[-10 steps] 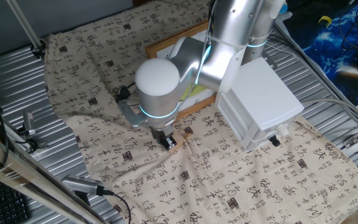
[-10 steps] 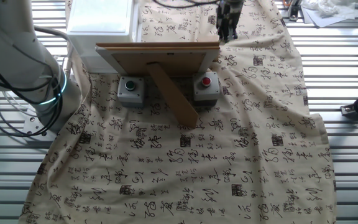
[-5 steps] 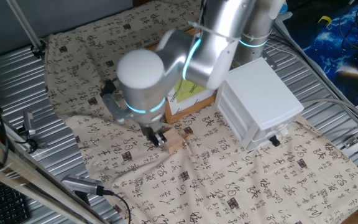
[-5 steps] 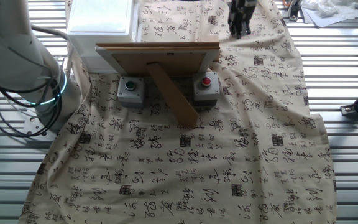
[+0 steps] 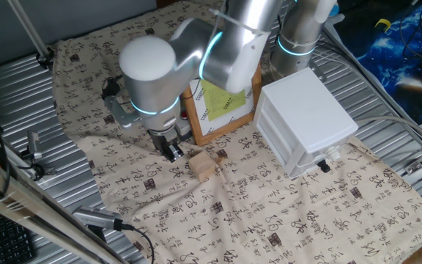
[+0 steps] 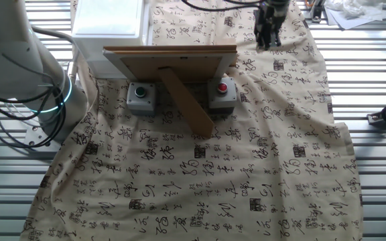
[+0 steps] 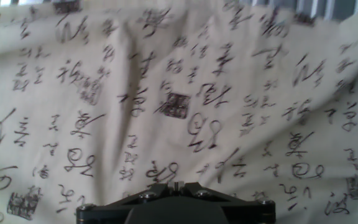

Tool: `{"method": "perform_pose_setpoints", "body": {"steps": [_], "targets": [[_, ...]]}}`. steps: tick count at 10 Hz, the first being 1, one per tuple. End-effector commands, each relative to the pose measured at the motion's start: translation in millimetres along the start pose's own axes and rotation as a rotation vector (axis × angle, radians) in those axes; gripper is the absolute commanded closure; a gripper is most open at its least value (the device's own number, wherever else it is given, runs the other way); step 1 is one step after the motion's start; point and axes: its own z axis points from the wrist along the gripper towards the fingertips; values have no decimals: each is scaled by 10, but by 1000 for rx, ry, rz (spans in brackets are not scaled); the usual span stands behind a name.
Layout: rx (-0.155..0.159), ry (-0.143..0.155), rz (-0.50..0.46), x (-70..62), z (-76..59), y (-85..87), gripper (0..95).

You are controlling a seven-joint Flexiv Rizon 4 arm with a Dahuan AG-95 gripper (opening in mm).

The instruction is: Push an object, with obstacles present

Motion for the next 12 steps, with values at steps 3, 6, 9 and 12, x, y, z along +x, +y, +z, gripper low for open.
{"method": "perform_pose_setpoints", "body": {"steps": [3,6,9,12], "targets": [[10,-38,11,26,-15,-84,950],[10,-48,-2,27,-16,-82,950],[15,-60,20,27,-18,-79,950],[16,-85,46,27,-18,-79,950]]}}
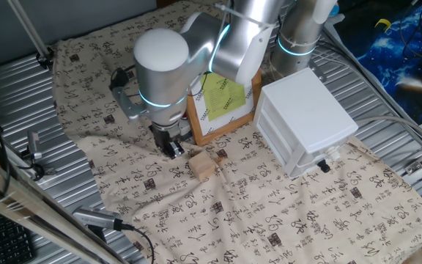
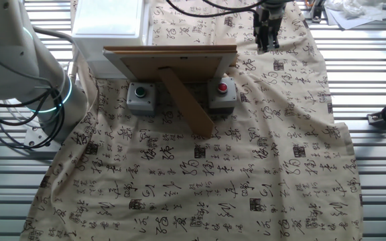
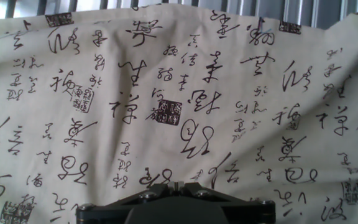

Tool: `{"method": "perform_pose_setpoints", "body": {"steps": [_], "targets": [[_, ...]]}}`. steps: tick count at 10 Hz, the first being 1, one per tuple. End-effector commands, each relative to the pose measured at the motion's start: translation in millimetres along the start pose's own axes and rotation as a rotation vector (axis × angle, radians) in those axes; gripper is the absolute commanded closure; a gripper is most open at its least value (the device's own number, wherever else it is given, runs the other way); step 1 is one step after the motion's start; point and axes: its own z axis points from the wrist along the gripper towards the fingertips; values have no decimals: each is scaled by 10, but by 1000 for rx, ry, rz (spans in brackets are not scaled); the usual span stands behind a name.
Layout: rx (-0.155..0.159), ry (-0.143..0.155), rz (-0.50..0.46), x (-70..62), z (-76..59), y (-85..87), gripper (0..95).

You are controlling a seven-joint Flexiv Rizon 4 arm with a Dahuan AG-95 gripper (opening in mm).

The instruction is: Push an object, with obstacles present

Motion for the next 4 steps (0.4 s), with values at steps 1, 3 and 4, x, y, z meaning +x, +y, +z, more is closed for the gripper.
{"method": "perform_pose_setpoints", "body": {"steps": [1,3,4], "targets": [[2,-22,5,-4,5,-10,950],[-4,-20,5,-4,5,-10,950],[-5,-17,5,-4,5,-10,950]]}}
